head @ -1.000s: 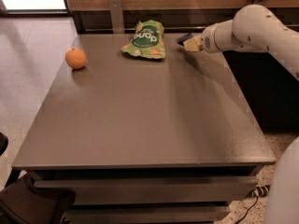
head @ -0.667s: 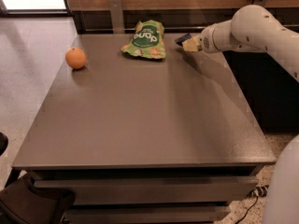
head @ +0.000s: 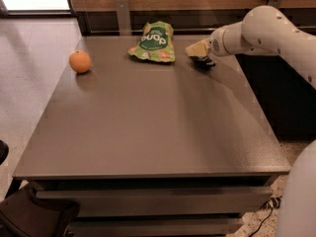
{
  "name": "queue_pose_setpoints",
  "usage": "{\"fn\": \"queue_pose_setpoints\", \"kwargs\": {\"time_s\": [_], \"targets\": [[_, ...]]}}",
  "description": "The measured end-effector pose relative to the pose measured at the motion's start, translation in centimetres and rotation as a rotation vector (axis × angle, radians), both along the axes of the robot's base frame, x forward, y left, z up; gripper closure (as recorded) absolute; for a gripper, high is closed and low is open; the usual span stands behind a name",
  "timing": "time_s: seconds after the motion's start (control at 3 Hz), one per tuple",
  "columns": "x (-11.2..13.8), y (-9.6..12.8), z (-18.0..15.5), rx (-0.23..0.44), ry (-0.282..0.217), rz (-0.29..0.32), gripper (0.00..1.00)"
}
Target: Move rxbar blueberry near green rice chip bag
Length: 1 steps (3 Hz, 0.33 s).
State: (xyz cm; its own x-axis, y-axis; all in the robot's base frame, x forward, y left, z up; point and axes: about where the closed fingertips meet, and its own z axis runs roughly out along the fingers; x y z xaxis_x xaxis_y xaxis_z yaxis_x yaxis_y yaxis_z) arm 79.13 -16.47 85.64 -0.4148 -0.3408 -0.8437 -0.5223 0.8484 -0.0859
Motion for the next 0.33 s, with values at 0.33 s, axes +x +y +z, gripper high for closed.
{"fn": "queue_pose_setpoints", "kwargs": {"time_s": [0.33], "targets": [[0.02,0.14,-0.11,0.0,0.002,0.002,0.0]]}}
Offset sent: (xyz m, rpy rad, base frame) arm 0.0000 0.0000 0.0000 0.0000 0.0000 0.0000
